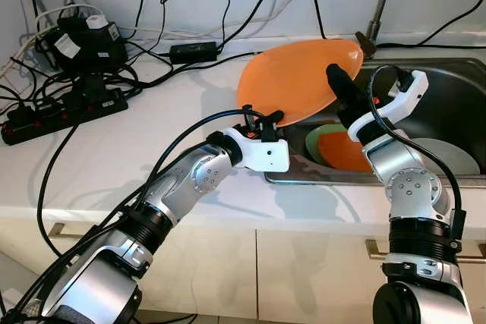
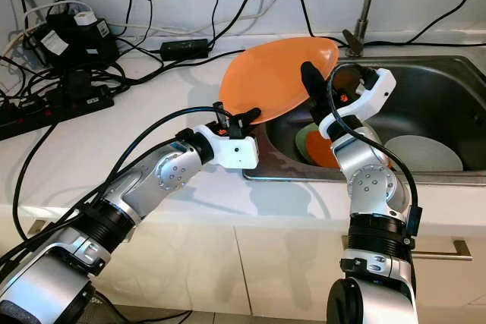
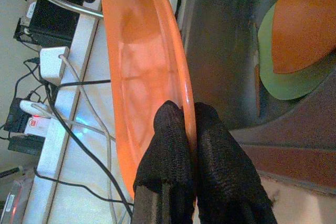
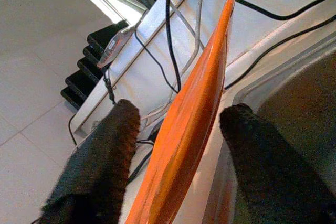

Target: Kitchen organization

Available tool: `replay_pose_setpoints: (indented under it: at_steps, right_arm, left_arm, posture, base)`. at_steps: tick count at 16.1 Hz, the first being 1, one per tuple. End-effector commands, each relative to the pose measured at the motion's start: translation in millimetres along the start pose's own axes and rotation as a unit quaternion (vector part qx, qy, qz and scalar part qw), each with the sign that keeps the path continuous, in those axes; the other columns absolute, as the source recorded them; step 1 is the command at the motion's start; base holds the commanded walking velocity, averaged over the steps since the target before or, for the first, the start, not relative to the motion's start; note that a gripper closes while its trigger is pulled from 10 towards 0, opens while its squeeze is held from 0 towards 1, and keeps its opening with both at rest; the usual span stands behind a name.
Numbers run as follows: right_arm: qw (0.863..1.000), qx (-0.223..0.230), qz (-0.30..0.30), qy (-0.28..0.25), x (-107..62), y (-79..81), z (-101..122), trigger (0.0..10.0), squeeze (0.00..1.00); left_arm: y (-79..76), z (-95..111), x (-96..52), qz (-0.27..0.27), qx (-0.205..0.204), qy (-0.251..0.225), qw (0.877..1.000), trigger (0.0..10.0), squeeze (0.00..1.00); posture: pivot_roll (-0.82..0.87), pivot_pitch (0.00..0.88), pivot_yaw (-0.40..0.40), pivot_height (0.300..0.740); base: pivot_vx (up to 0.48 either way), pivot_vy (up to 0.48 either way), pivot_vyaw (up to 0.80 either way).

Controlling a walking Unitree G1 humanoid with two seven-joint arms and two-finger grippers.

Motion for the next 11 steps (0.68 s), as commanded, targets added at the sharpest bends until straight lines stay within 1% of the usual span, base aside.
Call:
replay_pose_setpoints:
  at_steps: [1, 11]
  right_arm:
    - [1.0, -0.003, 0.016, -0.002, 6.3, 11.8, 1.2, 0.0, 0.0]
    - [1.0, 0.004, 0.011, -0.009, 6.4, 9.8, 3.5, 0.0, 0.0]
  left_arm:
    - [11.0, 5.9, -0.4, 0.019, 0.004, -0.014, 1.0, 10.0, 0.0]
    - [15.2, 3.3, -0.2, 0.027, 0.027, -0.009, 0.999, 10.0, 0.0]
  posture:
    - [0.02, 0.0, 0.069, 0.74]
    - [0.02, 0.0, 0.073, 0.74]
  base:
    - [0.0, 0.0, 0.0]
    - [0.0, 0.0, 0.0]
Point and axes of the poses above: a point about 5 cm out from each wrist's last joint towards the gripper, its own x axis pointing out of the wrist towards the gripper, its own z axis along the axis of the wrist's last joint, y = z × x, the point moved 6 cm from there along x, pointing out of the wrist towards the gripper, and after that the axes turned 3 degrees about x, right-handed, at the moved point
